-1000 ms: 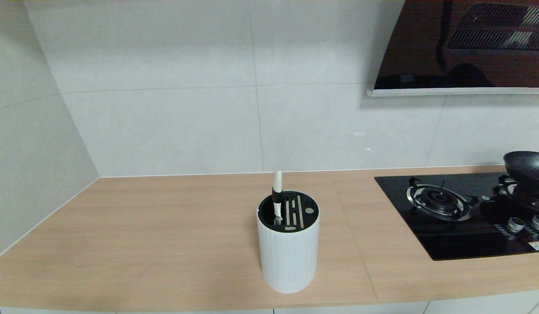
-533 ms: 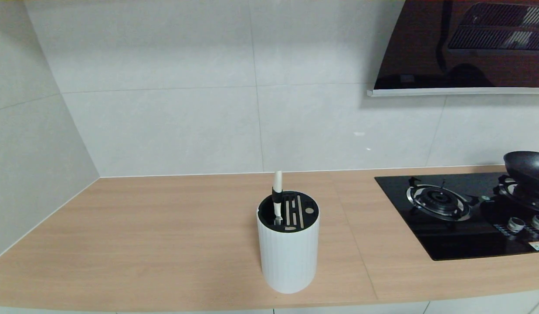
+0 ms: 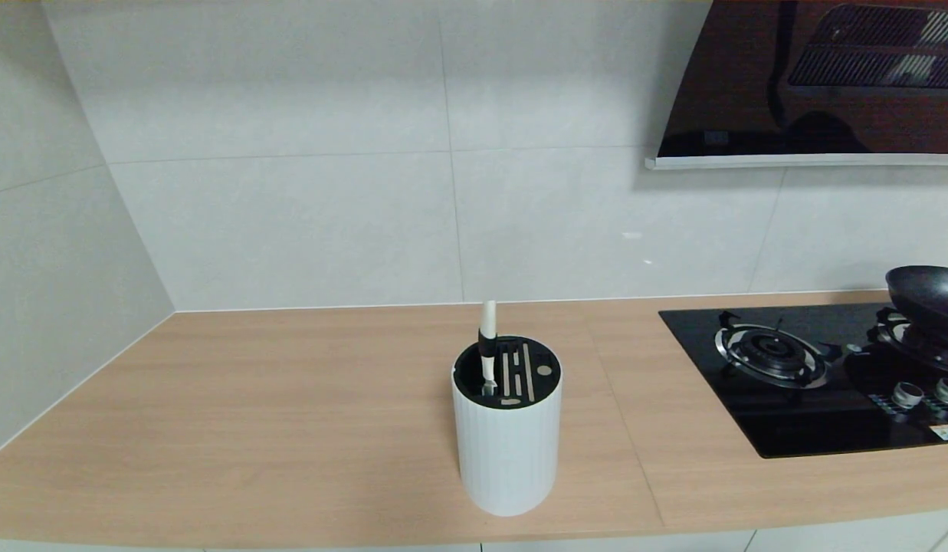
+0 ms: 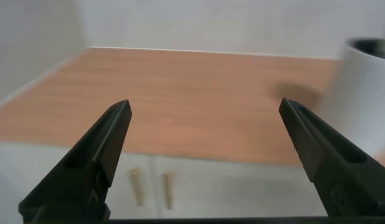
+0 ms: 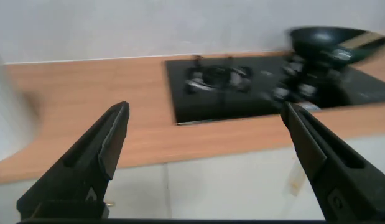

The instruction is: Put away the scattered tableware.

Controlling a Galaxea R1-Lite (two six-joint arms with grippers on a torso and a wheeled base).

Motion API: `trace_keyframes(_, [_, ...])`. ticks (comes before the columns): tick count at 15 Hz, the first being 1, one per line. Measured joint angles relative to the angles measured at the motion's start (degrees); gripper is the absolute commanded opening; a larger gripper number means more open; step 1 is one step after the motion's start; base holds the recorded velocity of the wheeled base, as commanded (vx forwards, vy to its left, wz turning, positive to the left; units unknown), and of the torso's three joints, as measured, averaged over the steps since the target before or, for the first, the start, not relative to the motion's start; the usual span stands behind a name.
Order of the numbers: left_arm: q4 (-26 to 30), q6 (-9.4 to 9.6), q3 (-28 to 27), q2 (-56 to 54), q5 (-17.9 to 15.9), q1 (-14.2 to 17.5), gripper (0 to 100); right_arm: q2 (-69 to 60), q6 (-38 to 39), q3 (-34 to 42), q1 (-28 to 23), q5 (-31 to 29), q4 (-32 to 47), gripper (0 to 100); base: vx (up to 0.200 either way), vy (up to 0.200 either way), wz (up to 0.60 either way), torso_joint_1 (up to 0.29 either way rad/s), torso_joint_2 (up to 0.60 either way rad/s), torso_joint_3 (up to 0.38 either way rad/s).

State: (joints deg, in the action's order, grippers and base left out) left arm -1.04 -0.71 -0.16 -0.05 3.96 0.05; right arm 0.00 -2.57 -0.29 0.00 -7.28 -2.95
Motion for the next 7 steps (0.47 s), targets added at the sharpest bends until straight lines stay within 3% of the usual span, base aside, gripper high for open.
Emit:
trace_keyframes(2, [0.96,1.77,0.09,-0.05,-4.25,0.0,100,0.0,-0.57,0.18,0.0,7.28,2.22,100,0.0,0.0,0.0,0.0,0.0,0.0])
trace_keyframes(7, [1.04,1.37,0.16,0.02,-4.56,-0.05,100,0.0,0.46,0.18,0.16,9.7,2.63,100,0.0,0.0,0.0,0.0,0.0,0.0])
